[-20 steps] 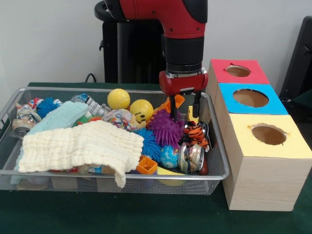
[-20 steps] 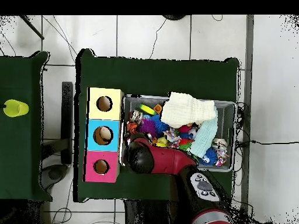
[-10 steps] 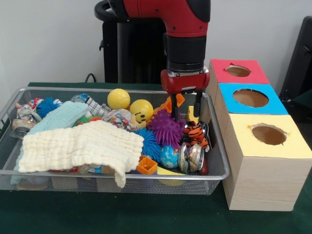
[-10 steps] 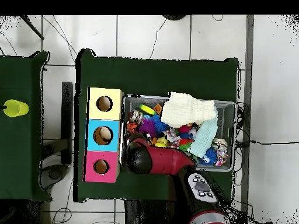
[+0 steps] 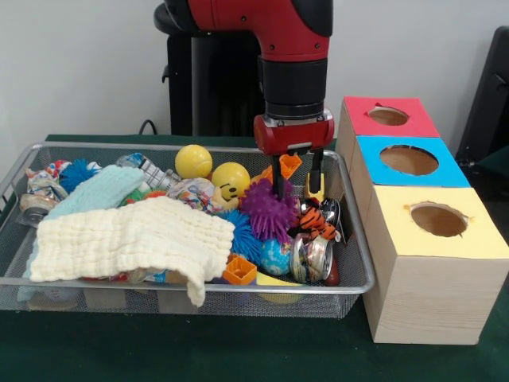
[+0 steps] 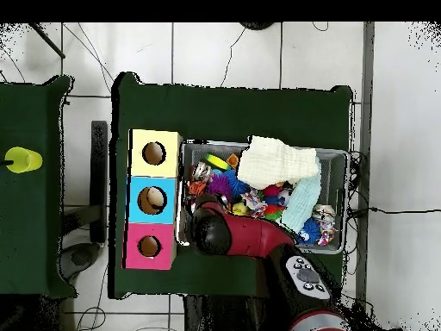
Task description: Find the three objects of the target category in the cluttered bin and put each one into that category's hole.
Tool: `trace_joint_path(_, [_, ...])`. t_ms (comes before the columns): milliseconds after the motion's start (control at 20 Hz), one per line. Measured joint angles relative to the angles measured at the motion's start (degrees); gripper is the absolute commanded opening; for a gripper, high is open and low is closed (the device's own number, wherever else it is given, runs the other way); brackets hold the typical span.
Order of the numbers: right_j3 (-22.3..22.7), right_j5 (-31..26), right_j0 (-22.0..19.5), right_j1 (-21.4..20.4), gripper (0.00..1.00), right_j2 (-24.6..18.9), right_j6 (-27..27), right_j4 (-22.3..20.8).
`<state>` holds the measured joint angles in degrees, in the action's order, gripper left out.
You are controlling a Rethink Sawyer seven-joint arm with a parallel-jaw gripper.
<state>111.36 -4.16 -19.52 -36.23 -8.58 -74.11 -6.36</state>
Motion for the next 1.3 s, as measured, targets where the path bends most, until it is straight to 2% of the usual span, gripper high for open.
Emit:
trace_joint_path(300, [0.0,-0.8,0.0,0.1,1.00,-0.6,0.0,0.0])
trace_joint_path(650, [-0.4,-1.3,-0.1,2.0,1.00,-2.0,0.0,0.0])
trace_joint_path(900, [-0.6,-1.3,-0.1,3.6,1.00,-3.8,0.0,-0.8])
trace_joint_path(1300, [-2.4,-1.4,-0.6,6.0,1.00,-4.5,0.0,-3.9])
